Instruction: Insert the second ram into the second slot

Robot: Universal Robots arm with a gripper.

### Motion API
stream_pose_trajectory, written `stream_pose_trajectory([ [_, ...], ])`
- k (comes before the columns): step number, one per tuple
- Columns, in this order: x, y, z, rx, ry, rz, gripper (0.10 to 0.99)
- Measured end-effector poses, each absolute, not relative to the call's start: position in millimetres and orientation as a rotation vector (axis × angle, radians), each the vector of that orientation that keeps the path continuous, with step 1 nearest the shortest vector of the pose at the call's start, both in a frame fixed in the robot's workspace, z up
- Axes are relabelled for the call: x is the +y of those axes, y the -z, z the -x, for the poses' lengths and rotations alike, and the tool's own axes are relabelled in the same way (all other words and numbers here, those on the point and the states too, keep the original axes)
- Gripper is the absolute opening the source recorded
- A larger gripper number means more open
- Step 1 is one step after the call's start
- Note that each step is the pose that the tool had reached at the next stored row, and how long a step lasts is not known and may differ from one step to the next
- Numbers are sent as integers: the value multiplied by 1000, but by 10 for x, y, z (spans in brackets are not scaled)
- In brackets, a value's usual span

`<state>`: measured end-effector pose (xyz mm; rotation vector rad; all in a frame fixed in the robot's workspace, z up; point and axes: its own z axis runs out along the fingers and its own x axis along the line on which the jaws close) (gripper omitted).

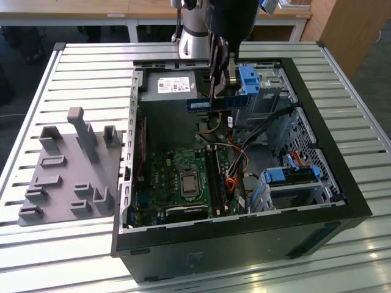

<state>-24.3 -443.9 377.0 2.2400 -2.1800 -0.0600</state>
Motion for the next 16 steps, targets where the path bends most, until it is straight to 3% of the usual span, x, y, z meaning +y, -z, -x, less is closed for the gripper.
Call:
stream_pose_trajectory([
  [16, -4472, -3769, 243, -2213, 60, -2208, 137],
])
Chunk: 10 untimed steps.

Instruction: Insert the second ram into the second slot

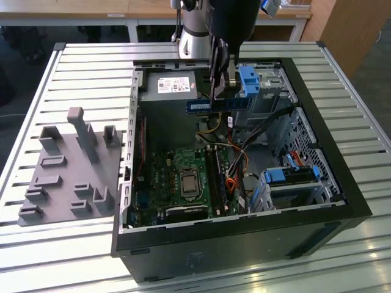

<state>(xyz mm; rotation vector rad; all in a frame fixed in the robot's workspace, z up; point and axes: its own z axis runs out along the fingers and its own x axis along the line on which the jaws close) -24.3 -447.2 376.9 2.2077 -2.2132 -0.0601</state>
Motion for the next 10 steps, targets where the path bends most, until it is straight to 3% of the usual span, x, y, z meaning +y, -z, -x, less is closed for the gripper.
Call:
stream_pose_trajectory([
  [10, -4507, -3768, 243, -2236, 60, -2185, 137],
])
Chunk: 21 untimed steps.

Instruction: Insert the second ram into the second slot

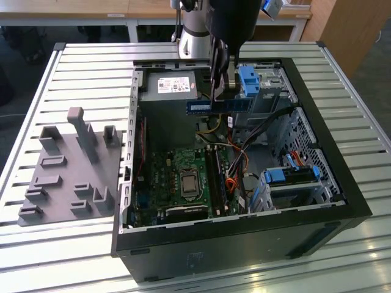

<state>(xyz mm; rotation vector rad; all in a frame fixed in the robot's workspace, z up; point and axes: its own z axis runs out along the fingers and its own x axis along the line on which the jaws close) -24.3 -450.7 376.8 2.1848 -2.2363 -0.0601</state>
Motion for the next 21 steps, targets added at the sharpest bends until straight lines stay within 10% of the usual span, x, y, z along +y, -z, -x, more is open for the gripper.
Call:
stream_pose_trajectory([
  [21, -4519, -3769, 243, -2305, 61, -2113, 137],
])
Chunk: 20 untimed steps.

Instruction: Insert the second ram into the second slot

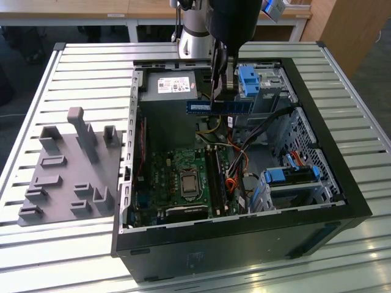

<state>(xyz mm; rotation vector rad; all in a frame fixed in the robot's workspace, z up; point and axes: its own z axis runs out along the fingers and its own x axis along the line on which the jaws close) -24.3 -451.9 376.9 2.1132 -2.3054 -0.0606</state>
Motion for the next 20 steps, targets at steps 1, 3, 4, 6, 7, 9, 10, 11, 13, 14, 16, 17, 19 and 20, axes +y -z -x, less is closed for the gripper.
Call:
stream_pose_trajectory([
  [1, -4519, -3768, 243, -2307, 61, -2111, 137],
  [3, -4519, -3768, 243, -2311, 61, -2107, 137],
  [4, -4519, -3769, 243, -2313, 61, -2105, 137],
  [6, -4519, -3768, 243, -2316, 61, -2102, 137],
  [7, -4519, -3768, 243, -2318, 61, -2100, 137],
  [9, -4519, -3769, 243, -2321, 61, -2096, 137],
  [10, -4519, -3769, 243, -2323, 61, -2094, 137],
  [11, -4519, -3768, 243, -2325, 61, -2092, 137],
  [13, -4519, -3768, 243, -2328, 61, -2089, 137],
  [14, -4519, -3768, 243, -2330, 61, -2087, 137],
  [16, -4519, -3768, 243, -2333, 61, -2083, 137],
  [17, -4519, -3768, 243, -2335, 61, -2081, 137],
  [19, -4519, -3768, 243, -2338, 61, -2078, 137],
  [20, -4519, -3768, 243, -2340, 61, -2076, 137],
])
